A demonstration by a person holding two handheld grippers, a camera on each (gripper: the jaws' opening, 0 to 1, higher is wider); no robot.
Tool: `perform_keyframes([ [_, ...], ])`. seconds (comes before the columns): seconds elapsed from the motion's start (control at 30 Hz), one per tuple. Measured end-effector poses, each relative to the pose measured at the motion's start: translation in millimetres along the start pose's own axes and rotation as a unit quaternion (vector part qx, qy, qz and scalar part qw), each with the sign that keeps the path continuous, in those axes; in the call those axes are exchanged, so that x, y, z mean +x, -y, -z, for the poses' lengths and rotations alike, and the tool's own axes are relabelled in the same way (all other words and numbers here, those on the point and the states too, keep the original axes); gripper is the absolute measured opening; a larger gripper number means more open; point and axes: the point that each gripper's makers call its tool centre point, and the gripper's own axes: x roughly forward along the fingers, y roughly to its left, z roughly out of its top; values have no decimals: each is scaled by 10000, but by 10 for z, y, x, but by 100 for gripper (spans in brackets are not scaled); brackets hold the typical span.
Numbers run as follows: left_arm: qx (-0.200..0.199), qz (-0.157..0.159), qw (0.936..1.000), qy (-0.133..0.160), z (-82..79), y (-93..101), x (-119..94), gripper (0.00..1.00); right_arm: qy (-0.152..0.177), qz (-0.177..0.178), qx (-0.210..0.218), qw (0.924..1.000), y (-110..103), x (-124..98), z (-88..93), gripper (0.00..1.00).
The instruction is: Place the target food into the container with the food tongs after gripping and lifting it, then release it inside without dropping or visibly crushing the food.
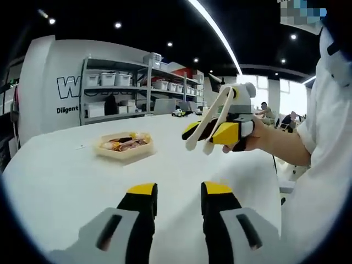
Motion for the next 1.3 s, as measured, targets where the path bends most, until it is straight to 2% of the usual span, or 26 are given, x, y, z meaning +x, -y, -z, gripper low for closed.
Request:
perform_keyframes([
  [0.3,-212,368,9987,273,-148,53,42,21,294,-208,132,9993,5,4,-55,19],
  [0.57,-501,620,9956,487,-257,84,56,18,530,-389,287,9974,-6,22,-118,20],
  [0.83,-902,989,9880,764,-388,141,68,15,823,-479,605,9936,39,44,-162,20],
  [1.3,-1301,1267,9771,1113,-547,171,75,13,1370,-710,1170,9811,53,6,-266,20],
])
